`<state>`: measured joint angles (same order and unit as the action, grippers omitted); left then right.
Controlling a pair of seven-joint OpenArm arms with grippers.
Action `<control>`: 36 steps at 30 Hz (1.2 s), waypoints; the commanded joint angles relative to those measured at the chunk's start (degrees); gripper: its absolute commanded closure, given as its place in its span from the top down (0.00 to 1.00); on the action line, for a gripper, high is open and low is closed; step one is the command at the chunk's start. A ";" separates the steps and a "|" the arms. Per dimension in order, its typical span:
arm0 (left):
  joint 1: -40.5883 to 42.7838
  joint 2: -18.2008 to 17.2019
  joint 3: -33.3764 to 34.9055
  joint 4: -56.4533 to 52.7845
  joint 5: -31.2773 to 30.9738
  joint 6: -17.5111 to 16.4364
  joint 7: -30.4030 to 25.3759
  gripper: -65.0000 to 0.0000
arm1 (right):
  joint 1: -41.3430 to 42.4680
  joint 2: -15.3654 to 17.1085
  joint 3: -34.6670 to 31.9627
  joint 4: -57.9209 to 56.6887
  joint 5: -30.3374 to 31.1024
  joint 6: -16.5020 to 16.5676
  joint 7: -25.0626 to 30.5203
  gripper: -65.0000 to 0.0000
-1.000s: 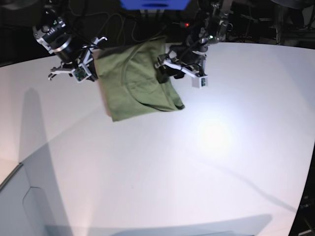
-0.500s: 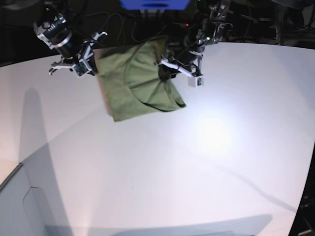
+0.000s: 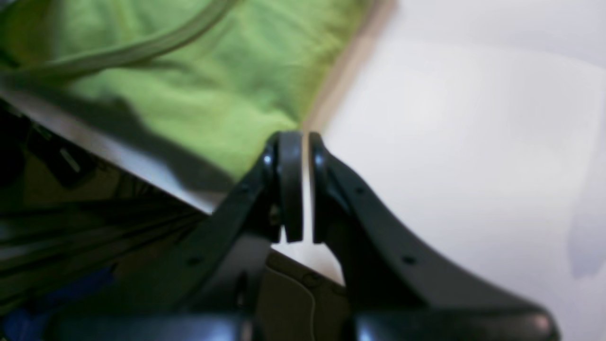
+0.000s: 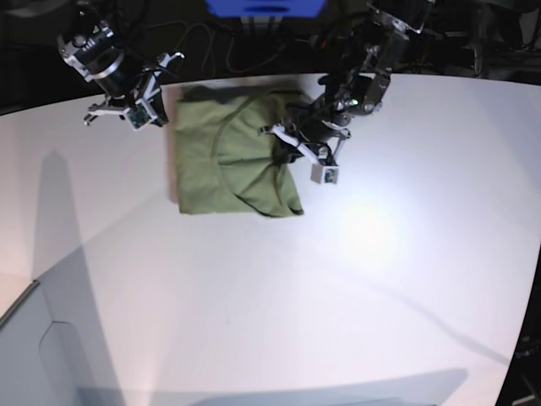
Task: Fold the T-shirt properly
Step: 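Lower the left gripper onto the folded shirt's loose flap, then tuck the flap under the shirt with the left gripper and withdraw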
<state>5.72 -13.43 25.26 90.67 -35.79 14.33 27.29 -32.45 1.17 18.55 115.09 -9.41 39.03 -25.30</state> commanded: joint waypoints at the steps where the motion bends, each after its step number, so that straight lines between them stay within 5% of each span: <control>1: -2.86 -0.85 2.92 -0.43 0.05 -0.13 -0.08 0.00 | -0.04 0.37 0.14 1.00 0.75 0.97 1.26 0.00; 9: -27.30 -7.18 31.49 -9.05 0.23 -0.66 -0.08 0.00 | 0.05 0.37 0.22 1.35 0.49 0.97 1.26 0.00; 14: -38.29 -6.74 41.60 -14.59 0.32 -9.89 -0.08 0.00 | 0.31 -1.04 3.65 1.35 0.49 0.97 1.26 0.00; 19: -44.88 -2.52 45.56 -22.15 9.11 -20.09 -0.08 0.00 | 1.46 -3.41 9.28 1.35 0.49 0.97 1.26 0.00; 28: -45.06 8.38 45.91 -32.26 42.16 -37.76 -0.61 0.00 | 2.69 -6.93 16.31 1.35 0.40 0.97 1.26 0.00; 36: -45.06 10.05 45.47 -32.87 44.27 -39.95 -0.17 0.00 | 3.30 -7.81 16.31 1.35 0.40 0.97 1.26 0.00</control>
<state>-39.24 -3.33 70.37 58.17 8.86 -22.81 24.82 -29.34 -6.87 34.70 115.28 -9.89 39.03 -25.32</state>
